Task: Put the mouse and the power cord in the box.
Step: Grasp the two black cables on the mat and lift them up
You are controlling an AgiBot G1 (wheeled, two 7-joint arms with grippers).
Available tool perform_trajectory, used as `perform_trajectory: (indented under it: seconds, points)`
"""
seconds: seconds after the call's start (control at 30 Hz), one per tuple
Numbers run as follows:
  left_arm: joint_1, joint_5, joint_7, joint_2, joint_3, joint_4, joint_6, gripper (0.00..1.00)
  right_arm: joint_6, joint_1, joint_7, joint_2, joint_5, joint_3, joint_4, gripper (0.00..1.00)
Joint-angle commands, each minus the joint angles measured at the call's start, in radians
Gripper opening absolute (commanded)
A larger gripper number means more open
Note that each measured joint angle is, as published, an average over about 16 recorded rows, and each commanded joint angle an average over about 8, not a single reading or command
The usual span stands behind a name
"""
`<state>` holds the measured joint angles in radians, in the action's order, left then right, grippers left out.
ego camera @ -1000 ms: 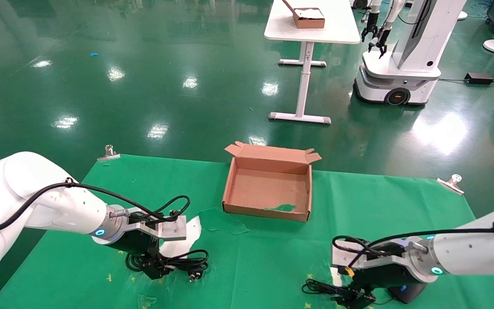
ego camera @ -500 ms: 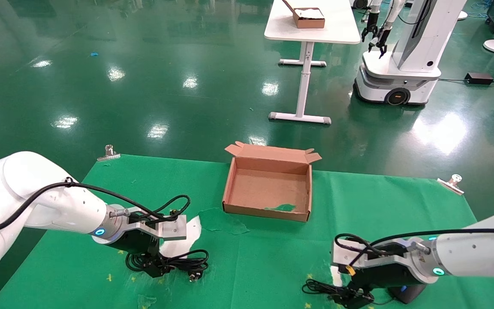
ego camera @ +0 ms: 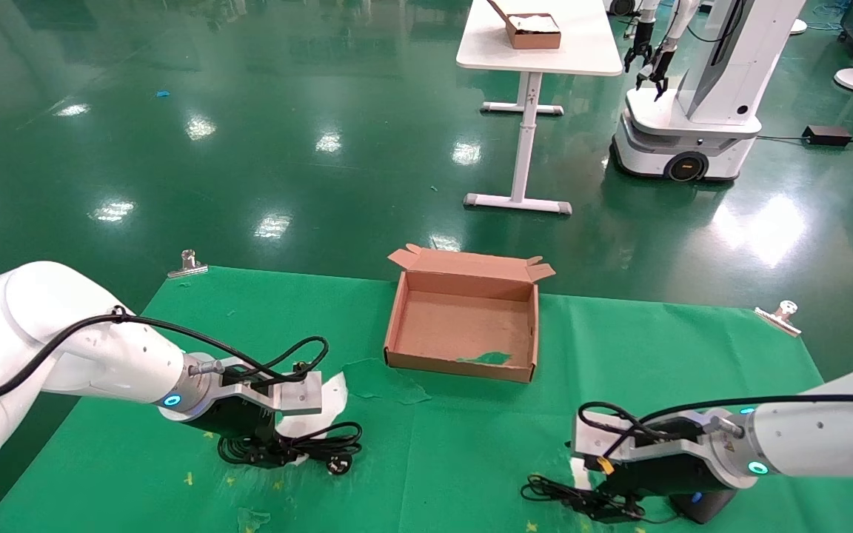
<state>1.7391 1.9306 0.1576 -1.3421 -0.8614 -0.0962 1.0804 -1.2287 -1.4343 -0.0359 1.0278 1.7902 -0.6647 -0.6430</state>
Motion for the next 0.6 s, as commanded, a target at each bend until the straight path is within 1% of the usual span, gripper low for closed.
perform_trajectory:
  seconds: [0.03,0.6]
  points:
    - [0.000,0.000,0.000,0.000,0.000,0.000,0.000,0.00,0.000,0.000,0.001,0.000,0.000,0.000,-0.001,0.00]
    - [-0.001,0.000,0.000,0.001,0.000,-0.001,0.000,0.00,0.000,0.001,0.002,-0.002,-0.001,0.000,-0.005,0.00]
